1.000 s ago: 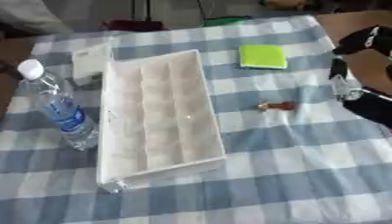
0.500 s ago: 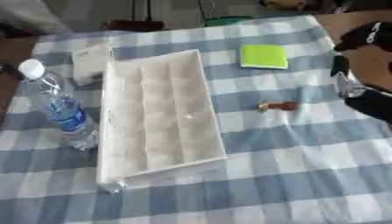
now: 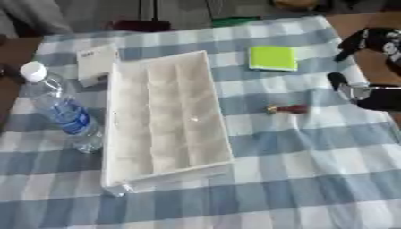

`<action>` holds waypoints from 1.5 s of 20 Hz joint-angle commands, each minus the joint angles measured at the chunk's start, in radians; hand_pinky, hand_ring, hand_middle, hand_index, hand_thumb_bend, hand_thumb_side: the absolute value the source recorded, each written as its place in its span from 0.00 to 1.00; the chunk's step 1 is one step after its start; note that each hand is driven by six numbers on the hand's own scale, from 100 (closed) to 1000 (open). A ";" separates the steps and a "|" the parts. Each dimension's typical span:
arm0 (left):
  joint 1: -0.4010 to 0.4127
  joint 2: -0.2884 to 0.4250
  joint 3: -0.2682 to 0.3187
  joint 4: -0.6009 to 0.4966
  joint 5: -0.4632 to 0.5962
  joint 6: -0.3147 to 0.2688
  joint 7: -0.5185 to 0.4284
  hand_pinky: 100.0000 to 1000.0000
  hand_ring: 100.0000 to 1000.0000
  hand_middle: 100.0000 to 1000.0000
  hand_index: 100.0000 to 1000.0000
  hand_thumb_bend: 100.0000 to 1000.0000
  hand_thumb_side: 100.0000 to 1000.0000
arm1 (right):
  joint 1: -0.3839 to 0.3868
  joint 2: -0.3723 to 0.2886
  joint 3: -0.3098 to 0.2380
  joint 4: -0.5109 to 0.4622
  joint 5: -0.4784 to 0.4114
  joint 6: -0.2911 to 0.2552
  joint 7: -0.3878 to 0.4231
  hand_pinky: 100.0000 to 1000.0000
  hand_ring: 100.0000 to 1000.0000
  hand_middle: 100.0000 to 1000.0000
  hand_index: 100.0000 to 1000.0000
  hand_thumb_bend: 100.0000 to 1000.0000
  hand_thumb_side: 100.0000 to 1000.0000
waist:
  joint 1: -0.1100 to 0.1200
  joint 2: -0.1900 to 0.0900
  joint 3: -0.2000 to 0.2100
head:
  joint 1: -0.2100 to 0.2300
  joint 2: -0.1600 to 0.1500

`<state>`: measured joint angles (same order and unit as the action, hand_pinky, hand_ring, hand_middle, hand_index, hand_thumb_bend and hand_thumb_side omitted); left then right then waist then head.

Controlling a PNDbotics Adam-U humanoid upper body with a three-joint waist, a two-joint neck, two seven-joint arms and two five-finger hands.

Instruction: Pick up objects on the table and place them in the box.

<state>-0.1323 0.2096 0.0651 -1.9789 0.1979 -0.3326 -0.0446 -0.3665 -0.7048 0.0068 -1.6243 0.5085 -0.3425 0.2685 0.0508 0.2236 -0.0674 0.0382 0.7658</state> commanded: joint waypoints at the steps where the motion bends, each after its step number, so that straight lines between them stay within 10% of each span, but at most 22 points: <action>1: -0.009 0.012 0.000 -0.021 0.000 0.000 -0.005 0.34 0.78 0.92 0.85 0.46 0.41 | -0.028 -0.043 0.006 0.052 0.033 -0.034 0.006 0.94 0.73 0.71 0.66 0.36 0.40 | -0.003 -0.011 0.002 | -0.005 0.004; 5: -0.009 0.011 -0.002 -0.021 0.001 0.001 -0.009 0.34 0.78 0.92 0.85 0.47 0.41 | -0.060 -0.043 0.024 0.133 0.087 -0.070 0.018 0.95 0.75 0.73 0.66 0.47 0.43 | -0.002 -0.012 0.006 | -0.006 0.004; 30: -0.013 0.011 -0.011 -0.021 0.008 0.000 -0.020 0.34 0.78 0.92 0.85 0.46 0.41 | -0.196 0.015 0.074 0.388 0.275 -0.129 -0.030 0.97 0.76 0.73 0.65 0.41 0.28 | 0.004 -0.015 0.028 | -0.024 0.004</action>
<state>-0.1361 0.2096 0.0530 -1.9789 0.2019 -0.3327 -0.0606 -0.5435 -0.6738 0.0826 -1.2385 0.7739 -0.4673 0.2356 0.0586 0.2239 -0.0407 0.0165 0.7658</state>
